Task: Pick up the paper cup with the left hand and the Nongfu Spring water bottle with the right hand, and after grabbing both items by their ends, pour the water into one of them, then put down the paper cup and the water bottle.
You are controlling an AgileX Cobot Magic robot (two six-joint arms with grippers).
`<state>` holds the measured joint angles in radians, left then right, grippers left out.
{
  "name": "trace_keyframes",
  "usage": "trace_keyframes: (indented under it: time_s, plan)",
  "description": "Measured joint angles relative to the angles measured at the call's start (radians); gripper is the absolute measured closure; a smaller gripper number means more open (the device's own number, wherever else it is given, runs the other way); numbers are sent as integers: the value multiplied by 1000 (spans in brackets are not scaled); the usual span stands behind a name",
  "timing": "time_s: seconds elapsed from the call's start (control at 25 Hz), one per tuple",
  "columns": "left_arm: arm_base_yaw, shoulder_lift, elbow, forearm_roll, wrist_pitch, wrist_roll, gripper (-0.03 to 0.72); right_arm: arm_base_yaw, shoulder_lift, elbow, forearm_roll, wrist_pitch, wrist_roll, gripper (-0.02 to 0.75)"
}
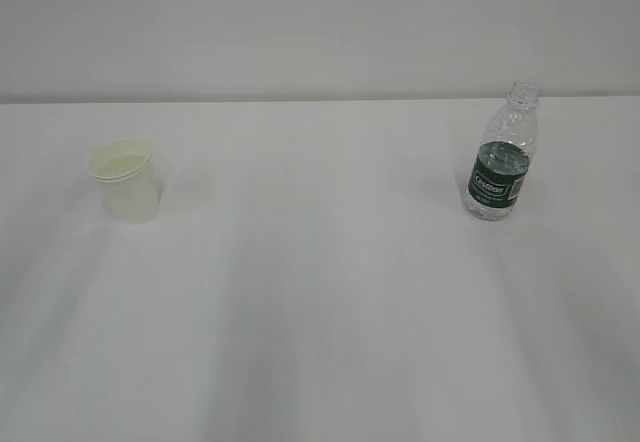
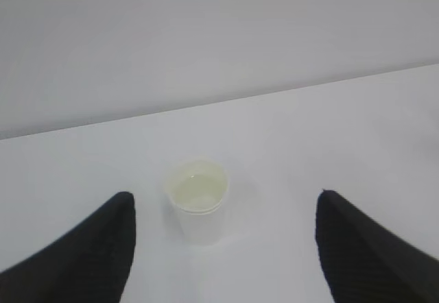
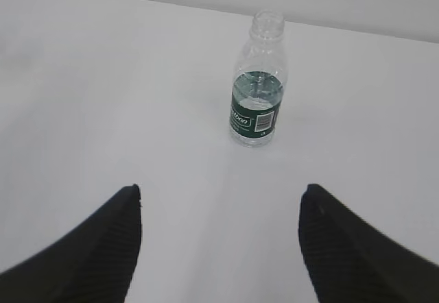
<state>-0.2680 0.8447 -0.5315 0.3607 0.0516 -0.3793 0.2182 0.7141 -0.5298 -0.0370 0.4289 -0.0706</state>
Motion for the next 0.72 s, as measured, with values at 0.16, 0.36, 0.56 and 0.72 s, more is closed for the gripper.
trace_keyframes:
  time_s: [0.16, 0.36, 0.56, 0.72]
  plan:
    - [0, -106, 0, 6, 126, 0, 101, 0, -79, 0, -47, 80, 34, 205]
    - [0, -235, 0, 6, 298, -2, 102, 0, -159, 0, -108, 209, 119, 205]
    - [0, -311, 0, -27, 466, -2, 104, 0, -219, 0, -120, 319, 168, 205]
    - [0, -346, 0, -65, 598, -2, 119, 0, -251, 0, -122, 400, 177, 206]
